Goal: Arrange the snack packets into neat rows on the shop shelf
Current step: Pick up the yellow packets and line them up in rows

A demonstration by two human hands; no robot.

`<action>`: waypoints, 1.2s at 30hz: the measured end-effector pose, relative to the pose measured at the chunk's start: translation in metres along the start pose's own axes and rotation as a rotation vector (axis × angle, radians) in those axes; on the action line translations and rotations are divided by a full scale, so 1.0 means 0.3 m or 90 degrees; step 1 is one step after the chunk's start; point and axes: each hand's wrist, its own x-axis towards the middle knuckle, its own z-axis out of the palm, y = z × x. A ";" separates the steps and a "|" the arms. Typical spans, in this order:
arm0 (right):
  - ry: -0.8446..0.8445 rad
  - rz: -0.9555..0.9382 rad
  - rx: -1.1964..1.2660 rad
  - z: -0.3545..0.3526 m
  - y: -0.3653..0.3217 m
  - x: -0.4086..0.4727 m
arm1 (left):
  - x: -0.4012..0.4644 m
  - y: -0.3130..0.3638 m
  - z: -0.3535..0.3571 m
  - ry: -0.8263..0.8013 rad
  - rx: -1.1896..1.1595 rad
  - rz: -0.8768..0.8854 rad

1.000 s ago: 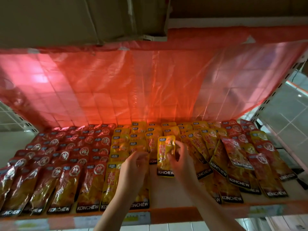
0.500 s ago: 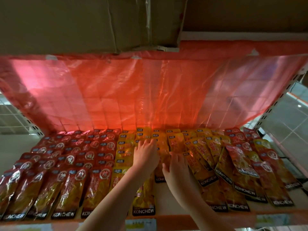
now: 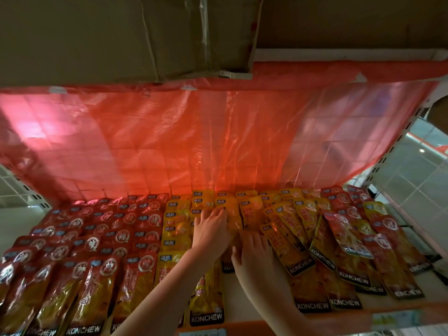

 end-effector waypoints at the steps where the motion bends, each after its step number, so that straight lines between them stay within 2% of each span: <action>1: 0.000 0.002 0.002 -0.003 -0.001 0.000 | -0.002 0.002 0.000 0.003 0.001 0.005; 7: -0.007 0.014 0.048 -0.030 -0.008 0.005 | -0.013 0.009 0.004 0.014 -0.005 0.028; 10: -0.042 0.035 0.099 -0.076 0.013 0.022 | -0.044 0.023 0.005 0.052 -0.020 0.051; 14: 0.037 0.023 0.098 -0.174 0.046 0.040 | -0.114 0.071 0.016 0.064 -0.038 0.103; 17: 0.062 0.025 0.033 -0.240 0.108 0.013 | -0.158 0.131 0.032 0.075 -0.123 0.126; 23: 0.080 -0.010 -0.038 -0.271 0.209 -0.069 | -0.197 0.244 0.106 0.083 -0.304 0.091; 27: 0.073 -0.016 -0.074 -0.261 0.228 -0.090 | -0.191 0.267 0.165 0.036 -0.363 0.007; 30: 0.041 0.002 -0.106 -0.248 0.233 -0.094 | -0.184 0.274 0.196 0.023 -0.368 -0.007; 33: 0.008 0.004 -0.127 -0.241 0.239 -0.089 | -0.178 0.286 0.203 0.036 -0.388 -0.034; 36: 0.022 -0.003 -0.119 -0.235 0.247 -0.090 | -0.179 0.301 0.198 0.057 -0.452 -0.077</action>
